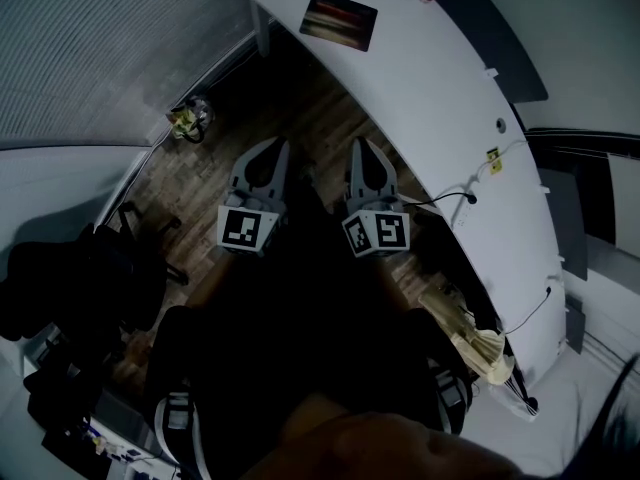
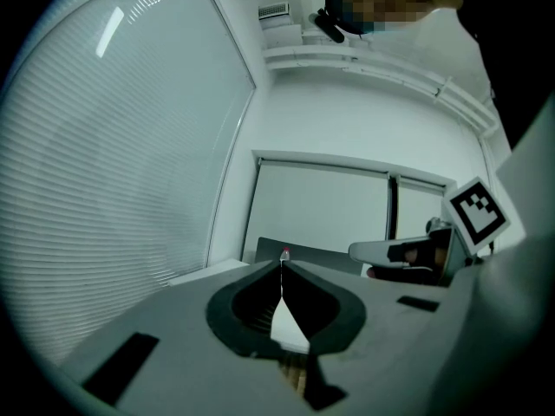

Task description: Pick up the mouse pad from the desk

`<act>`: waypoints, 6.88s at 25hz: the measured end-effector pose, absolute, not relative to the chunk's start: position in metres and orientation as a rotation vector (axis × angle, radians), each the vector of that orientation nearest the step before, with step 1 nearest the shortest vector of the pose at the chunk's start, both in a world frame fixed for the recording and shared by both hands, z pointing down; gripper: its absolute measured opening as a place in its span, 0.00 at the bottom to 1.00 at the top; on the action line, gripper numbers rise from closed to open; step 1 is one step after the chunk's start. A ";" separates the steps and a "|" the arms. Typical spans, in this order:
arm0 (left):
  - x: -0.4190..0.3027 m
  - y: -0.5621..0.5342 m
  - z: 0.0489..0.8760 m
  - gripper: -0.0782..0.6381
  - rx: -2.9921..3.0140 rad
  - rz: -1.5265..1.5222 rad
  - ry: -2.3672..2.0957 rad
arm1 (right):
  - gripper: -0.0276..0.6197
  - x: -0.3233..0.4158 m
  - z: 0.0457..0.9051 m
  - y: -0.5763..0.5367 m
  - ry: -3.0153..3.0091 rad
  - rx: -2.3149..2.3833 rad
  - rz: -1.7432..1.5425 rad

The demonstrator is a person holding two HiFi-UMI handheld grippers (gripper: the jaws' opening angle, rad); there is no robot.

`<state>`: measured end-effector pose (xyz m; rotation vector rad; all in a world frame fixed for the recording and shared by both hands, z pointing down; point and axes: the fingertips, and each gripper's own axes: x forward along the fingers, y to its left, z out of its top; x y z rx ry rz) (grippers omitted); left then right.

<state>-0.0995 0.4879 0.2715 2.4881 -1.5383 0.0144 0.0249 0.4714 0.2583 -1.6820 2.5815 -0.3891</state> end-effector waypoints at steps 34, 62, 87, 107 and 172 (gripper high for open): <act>-0.041 0.313 0.275 0.12 2.397 0.018 -1.674 | 0.04 0.110 0.284 0.300 2.601 -1.643 -0.474; -0.100 0.114 0.323 0.12 2.506 0.124 -1.398 | 0.04 0.064 0.323 0.135 2.424 -2.003 -0.523; -0.076 0.019 0.390 0.12 2.423 0.278 -1.343 | 0.05 0.098 0.390 0.049 2.497 -2.057 -0.707; -0.057 -0.006 0.527 0.27 2.114 0.533 -1.282 | 0.12 0.125 0.519 0.013 2.613 -2.080 -1.051; -0.033 -0.009 0.669 0.40 1.922 0.919 -1.088 | 0.37 0.128 0.673 0.008 2.715 -2.077 -1.696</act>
